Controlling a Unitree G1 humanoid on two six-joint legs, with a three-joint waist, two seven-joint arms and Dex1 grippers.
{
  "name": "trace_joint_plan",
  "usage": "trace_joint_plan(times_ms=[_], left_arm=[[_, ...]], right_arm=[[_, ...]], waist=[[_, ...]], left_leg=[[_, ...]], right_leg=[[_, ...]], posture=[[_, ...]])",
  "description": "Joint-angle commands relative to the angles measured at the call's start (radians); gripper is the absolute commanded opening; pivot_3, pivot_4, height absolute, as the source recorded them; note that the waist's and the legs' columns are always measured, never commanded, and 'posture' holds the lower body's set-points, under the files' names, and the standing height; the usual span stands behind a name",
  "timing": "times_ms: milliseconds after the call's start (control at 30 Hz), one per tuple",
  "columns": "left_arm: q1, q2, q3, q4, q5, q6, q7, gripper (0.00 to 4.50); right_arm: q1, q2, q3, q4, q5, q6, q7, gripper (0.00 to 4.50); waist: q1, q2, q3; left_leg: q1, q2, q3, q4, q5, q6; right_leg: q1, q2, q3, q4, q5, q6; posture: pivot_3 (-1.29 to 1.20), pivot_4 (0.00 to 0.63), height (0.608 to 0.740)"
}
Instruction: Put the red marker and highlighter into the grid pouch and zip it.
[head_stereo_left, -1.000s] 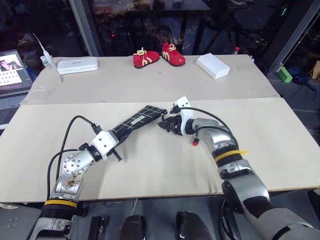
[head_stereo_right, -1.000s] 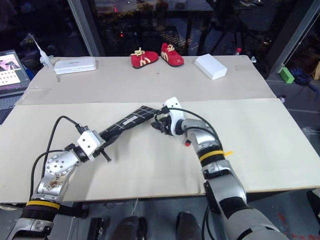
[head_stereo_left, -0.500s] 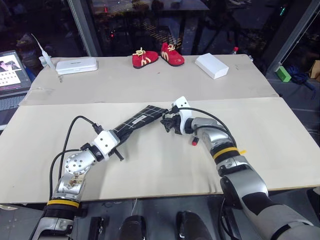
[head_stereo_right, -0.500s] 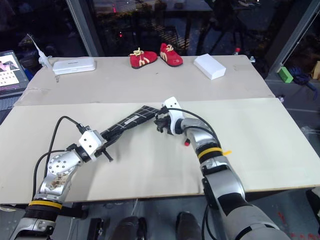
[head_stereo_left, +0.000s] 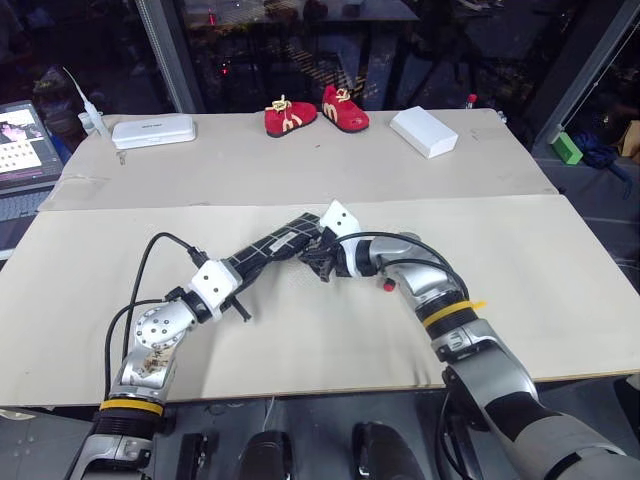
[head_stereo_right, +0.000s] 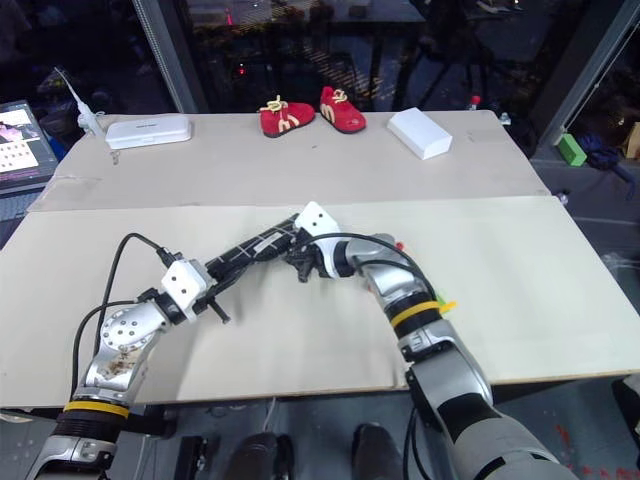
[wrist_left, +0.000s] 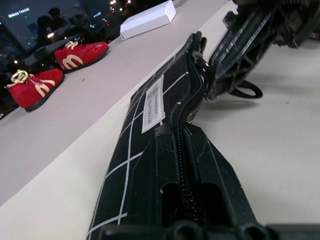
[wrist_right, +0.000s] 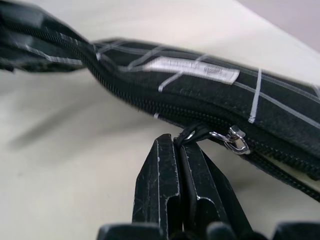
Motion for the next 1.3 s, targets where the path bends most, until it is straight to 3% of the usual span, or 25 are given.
trace_joint_plan(times_ms=[33,167,300,400,633,800,1000,1167,1200,1300], left_arm=[[-0.024,-0.005,0.003,-0.055,-0.011,0.004,0.008,0.00],[-0.026,-0.003,0.008,-0.054,-0.015,0.009,0.005,0.00],[-0.032,-0.002,0.003,-0.059,-0.016,0.019,-0.002,0.00],[-0.036,-0.004,0.001,-0.066,-0.017,0.027,-0.003,0.00],[-0.035,-0.008,0.004,-0.081,-0.019,0.043,0.000,0.00],[-0.017,-0.009,0.005,-0.107,-0.022,0.057,0.003,0.00],[-0.008,-0.013,0.004,-0.127,-0.023,0.072,0.005,0.00],[-0.002,-0.015,0.005,-0.136,-0.025,0.076,0.005,0.00],[-0.001,-0.015,0.006,-0.137,-0.025,0.076,0.005,0.00],[0.003,-0.015,0.008,-0.140,-0.027,0.077,0.003,0.00]], right_arm=[[-0.044,0.007,-0.019,-0.024,0.017,-0.016,0.017,0.02],[-0.042,0.020,-0.022,-0.068,0.038,0.010,0.053,0.02],[-0.004,0.060,0.061,-0.242,0.077,0.091,0.146,0.02],[0.020,0.057,0.117,-0.264,0.037,0.080,0.162,0.02],[0.011,0.083,0.110,-0.232,0.028,0.065,0.119,0.02],[-0.038,0.080,0.051,-0.095,-0.011,0.005,0.000,0.02],[-0.058,0.041,-0.022,-0.083,0.028,0.018,-0.002,1.85],[0.010,-0.036,-0.063,-0.292,0.140,0.188,0.102,3.54],[0.029,-0.060,-0.080,-0.341,0.180,0.250,0.126,3.78],[0.130,-0.185,-0.106,-0.517,0.256,0.344,0.198,3.78]], waist=[[0.000,0.000,0.000],[0.000,0.000,0.000],[-0.005,0.000,0.000],[-0.003,0.000,0.000],[0.004,0.000,0.000],[0.003,0.000,0.000],[0.003,0.000,0.000],[0.004,0.000,0.000],[0.004,0.000,0.000],[0.011,0.000,0.000]], left_leg=[[0.000,0.000,0.000,0.000,0.000,0.000],[0.000,0.000,0.000,0.000,0.000,0.000],[0.000,0.001,0.000,0.000,0.000,0.000],[0.000,0.001,-0.001,0.000,0.000,0.000],[0.000,0.000,-0.001,0.001,0.000,0.000],[0.000,0.000,0.000,0.001,0.000,0.000],[0.000,0.000,0.000,0.001,0.000,0.000],[-0.001,0.000,-0.001,0.001,0.000,0.000],[-0.001,0.000,-0.001,0.001,0.000,0.000],[-0.001,0.000,-0.002,0.001,0.000,0.000]], right_leg=[[0.000,0.000,0.000,0.000,0.000,0.000],[0.000,0.000,0.000,0.000,0.000,0.000],[0.000,0.001,0.000,0.001,0.000,0.000],[0.000,0.001,0.000,0.001,0.000,0.000],[0.000,0.000,0.000,0.000,0.000,0.000],[0.000,0.000,0.000,0.000,0.000,0.000],[0.000,0.000,0.000,0.001,0.000,0.000],[0.000,0.000,0.000,0.000,0.000,0.000],[0.001,0.000,0.000,0.000,0.000,0.000],[0.001,0.000,-0.001,-0.001,0.000,0.000]], posture=[[0.00,0.150,0.740],[0.00,0.150,0.740],[0.00,0.150,0.740],[0.00,0.150,0.740],[0.00,0.150,0.740],[0.00,0.150,0.740],[0.00,0.150,0.740],[0.00,0.150,0.740],[0.00,0.150,0.740],[0.00,0.150,0.740]])
